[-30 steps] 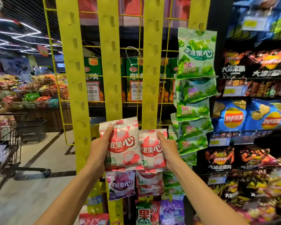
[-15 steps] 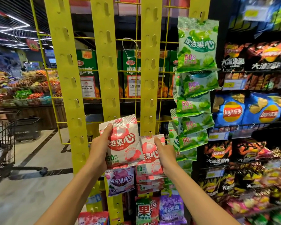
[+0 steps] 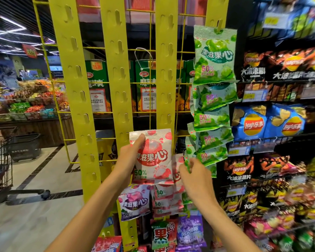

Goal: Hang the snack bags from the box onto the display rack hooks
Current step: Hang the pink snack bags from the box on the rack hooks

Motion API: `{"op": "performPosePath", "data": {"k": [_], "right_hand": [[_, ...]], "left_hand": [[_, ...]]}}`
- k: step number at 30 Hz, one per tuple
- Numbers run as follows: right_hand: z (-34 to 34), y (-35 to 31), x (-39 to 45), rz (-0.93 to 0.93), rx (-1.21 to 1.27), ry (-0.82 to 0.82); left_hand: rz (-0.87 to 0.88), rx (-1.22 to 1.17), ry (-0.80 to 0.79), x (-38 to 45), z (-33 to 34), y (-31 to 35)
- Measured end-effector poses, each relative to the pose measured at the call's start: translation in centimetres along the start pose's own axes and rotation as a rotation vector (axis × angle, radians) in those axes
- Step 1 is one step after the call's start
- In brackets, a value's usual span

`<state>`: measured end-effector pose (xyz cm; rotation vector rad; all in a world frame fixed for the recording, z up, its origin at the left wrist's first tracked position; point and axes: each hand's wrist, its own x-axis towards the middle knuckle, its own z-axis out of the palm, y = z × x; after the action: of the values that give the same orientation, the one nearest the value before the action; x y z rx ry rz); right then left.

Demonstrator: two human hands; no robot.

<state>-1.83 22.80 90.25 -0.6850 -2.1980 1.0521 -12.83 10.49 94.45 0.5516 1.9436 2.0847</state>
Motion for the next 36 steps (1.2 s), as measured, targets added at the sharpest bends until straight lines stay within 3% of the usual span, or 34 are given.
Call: {"op": "performPosePath", "data": {"k": [2, 8, 12, 16, 29, 36], "right_hand": [[-1.8, -1.2, 0.4, -0.154, -0.092, 0.090], [-6.0, -6.6, 6.5, -0.857, -0.409, 0.241], [-5.7, -9.0, 10.2, -1.088, -0.736, 0.247], [-5.0, -9.7, 12.2, -1.149, -0.920, 0.275], [-4.3, -9.0, 13.1, -1.142, -0.877, 0.283], [-3.5, -8.6, 13.4, -1.136, -0.889, 0.309]], "left_hand": [[-0.015, 0.016, 0.000, 0.1, 0.8, 0.0], [-0.033, -0.009, -0.041, 1.0, 4.0, -0.3], [-0.043, 0.002, 0.048, 2.7, 4.9, -0.9], [-0.071, 0.024, 0.136, 4.4, 4.9, -2.0], [-0.159, 0.089, 0.185, 4.4, 4.8, -4.4], [0.013, 0.295, 0.190, 2.8, 4.6, -4.7]]}}
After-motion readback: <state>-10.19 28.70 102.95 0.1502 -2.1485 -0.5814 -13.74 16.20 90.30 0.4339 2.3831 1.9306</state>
